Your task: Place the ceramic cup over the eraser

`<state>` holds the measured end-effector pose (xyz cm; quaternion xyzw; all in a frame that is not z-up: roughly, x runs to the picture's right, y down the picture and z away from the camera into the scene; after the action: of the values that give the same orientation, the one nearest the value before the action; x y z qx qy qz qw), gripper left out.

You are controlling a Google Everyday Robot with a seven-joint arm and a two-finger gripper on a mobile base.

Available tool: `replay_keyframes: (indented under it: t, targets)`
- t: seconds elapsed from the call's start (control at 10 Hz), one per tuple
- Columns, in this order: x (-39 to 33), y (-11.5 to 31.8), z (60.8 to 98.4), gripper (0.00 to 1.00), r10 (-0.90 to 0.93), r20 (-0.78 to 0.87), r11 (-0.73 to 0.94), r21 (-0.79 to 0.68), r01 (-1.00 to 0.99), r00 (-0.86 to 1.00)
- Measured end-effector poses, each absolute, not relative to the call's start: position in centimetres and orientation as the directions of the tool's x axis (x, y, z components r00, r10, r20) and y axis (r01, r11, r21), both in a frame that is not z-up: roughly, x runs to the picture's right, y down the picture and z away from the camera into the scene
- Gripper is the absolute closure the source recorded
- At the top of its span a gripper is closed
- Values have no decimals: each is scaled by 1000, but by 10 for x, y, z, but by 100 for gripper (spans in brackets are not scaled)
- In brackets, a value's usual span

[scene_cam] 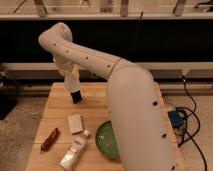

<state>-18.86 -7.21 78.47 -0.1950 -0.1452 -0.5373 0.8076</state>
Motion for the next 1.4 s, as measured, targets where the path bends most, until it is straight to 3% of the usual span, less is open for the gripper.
replay_keyframes:
  t: [1.4]
  targets:
    - [-181, -25, 816, 99, -781, 489, 339, -188, 922, 387]
